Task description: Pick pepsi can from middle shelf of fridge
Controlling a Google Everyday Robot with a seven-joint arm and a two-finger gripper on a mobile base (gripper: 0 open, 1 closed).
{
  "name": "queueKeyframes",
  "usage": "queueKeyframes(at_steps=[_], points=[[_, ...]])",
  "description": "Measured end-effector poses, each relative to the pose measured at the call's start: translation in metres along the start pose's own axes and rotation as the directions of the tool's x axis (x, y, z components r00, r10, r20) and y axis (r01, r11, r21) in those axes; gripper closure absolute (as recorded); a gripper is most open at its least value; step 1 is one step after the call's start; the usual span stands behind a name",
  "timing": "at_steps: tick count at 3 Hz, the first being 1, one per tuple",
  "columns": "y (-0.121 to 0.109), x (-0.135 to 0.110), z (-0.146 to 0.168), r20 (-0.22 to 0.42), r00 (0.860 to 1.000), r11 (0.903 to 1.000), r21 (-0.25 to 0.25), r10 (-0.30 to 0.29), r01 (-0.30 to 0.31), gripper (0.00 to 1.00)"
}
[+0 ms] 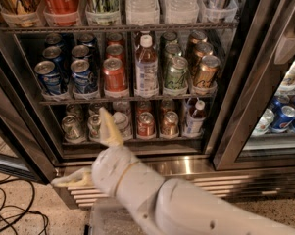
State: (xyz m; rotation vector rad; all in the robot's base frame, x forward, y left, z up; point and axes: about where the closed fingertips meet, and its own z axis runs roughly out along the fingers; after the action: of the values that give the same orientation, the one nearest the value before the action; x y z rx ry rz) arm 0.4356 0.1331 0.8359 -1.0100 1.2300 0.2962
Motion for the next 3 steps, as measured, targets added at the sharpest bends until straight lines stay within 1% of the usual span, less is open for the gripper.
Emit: queueKeyframes(at_steps=[1,2,3], points=[[0.066,-0.033,0.02,0.135,0.99,0.9984,-0.043,0.041,-0.036,0.0],[0.1,-0.031,0.038,0.172,0.98,0.9947,-0.032,0.102,-0.098,0.0],[0.124,-0.027,0.062,0.167,0.978,0.9917,-0.009,0.128,-0.128,0.0]])
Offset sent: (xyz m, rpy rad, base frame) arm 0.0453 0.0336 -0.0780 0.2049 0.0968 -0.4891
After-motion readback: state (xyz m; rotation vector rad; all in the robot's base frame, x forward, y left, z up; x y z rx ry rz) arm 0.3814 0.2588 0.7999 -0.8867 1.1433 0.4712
